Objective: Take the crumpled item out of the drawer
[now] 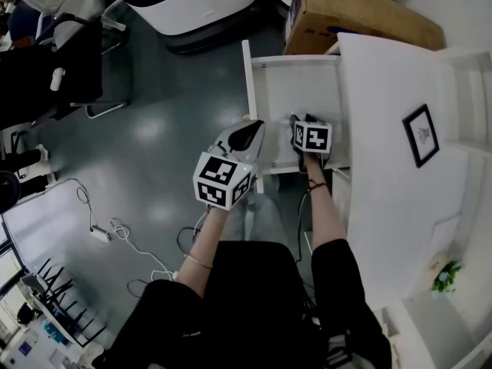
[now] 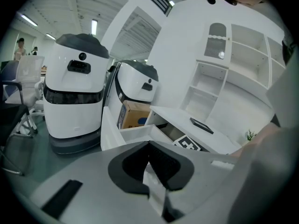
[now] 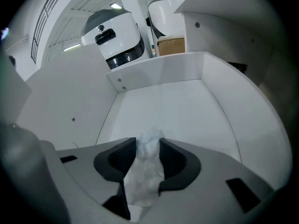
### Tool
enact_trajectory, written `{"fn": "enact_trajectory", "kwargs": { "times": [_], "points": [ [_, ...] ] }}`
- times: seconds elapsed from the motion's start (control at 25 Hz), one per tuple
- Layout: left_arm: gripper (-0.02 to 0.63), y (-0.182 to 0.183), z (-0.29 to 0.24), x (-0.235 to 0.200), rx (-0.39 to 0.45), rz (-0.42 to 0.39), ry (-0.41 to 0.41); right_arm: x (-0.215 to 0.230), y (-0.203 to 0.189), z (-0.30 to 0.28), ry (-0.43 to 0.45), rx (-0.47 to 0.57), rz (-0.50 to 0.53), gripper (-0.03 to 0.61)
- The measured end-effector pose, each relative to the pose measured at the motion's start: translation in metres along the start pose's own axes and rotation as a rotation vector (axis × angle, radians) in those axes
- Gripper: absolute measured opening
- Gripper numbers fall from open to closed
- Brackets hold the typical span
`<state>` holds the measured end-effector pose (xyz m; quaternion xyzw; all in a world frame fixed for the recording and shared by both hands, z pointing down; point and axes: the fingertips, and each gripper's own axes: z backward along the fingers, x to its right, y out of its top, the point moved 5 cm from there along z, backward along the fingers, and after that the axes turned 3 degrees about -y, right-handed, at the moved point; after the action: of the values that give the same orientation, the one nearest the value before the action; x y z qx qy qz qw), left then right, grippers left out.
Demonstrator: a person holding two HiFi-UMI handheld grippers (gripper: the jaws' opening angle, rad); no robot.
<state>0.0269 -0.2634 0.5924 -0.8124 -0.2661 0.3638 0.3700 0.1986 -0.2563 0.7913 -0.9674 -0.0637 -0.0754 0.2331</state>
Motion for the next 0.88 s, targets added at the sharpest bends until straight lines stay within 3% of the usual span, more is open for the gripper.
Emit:
{"fn": "enact_trajectory", "kwargs": {
  "times": [0.36,0.88],
  "points": [
    [-0.003,0.0,0.001,0.005,0.005,0.003,0.0,-0.003,0.005,0.009,0.02,0.0,0.05,0.037],
    [-0.003,0.031,0.023,0.009,0.078,-0.018,0.031,-0.037,0.032,0.082,0.138,0.176,0.074,0.031]
  ]
}}
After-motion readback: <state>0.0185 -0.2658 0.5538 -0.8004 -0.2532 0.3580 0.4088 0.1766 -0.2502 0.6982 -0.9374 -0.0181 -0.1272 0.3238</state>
